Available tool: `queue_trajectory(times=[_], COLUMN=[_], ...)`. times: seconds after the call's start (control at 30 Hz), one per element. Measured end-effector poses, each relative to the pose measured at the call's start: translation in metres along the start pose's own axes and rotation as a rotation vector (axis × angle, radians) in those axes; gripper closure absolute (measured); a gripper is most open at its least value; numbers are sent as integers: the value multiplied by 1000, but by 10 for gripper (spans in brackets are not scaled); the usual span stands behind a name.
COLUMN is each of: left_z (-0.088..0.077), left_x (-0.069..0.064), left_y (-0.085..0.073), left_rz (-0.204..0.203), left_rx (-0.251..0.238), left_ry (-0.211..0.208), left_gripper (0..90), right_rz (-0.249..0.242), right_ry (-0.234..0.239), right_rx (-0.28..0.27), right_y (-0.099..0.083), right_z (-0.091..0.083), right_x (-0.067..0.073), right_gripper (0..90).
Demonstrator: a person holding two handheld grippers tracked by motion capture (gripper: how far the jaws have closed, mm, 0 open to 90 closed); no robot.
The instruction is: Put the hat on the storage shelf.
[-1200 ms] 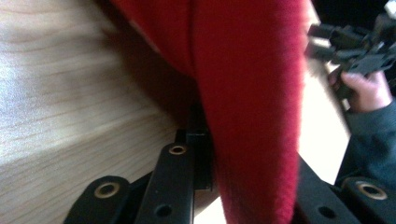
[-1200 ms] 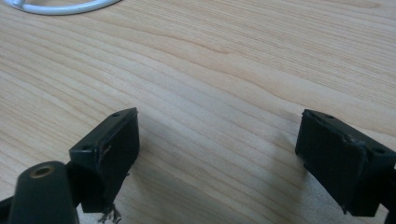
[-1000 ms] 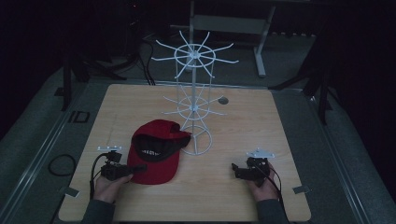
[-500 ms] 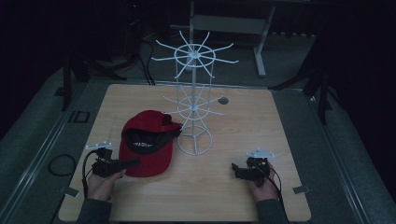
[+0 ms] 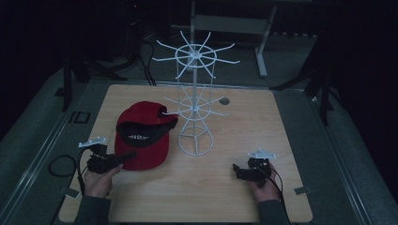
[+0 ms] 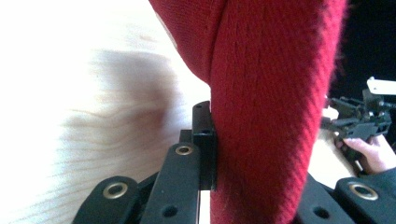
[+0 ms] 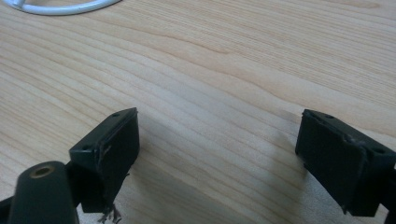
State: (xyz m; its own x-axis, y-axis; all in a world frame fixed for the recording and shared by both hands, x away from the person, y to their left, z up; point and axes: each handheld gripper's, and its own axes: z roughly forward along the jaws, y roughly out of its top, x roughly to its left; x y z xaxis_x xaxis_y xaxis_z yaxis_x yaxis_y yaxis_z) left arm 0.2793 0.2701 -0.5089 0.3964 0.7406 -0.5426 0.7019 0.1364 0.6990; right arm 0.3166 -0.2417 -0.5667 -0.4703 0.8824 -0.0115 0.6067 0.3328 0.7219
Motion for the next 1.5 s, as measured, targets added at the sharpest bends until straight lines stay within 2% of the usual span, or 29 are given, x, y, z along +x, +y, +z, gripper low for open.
queue_trajectory(times=[0.53, 0.83, 1.5], left_z=[-11, -17, -24], left_x=[-6, -15, -28], left_y=[17, 31, 51], left_rz=[16, 42, 90], left_rx=[-75, -128, -183], left_ry=[34, 40, 52], left_gripper=[847, 847, 847], right_rz=[0, -1, 0], right_ry=[0, -1, 0], right_rx=[-1, -1, -1], right_y=[0, 0, 0], right_z=[0, 0, 0], right_x=[0, 0, 0], right_gripper=[134, 134, 134])
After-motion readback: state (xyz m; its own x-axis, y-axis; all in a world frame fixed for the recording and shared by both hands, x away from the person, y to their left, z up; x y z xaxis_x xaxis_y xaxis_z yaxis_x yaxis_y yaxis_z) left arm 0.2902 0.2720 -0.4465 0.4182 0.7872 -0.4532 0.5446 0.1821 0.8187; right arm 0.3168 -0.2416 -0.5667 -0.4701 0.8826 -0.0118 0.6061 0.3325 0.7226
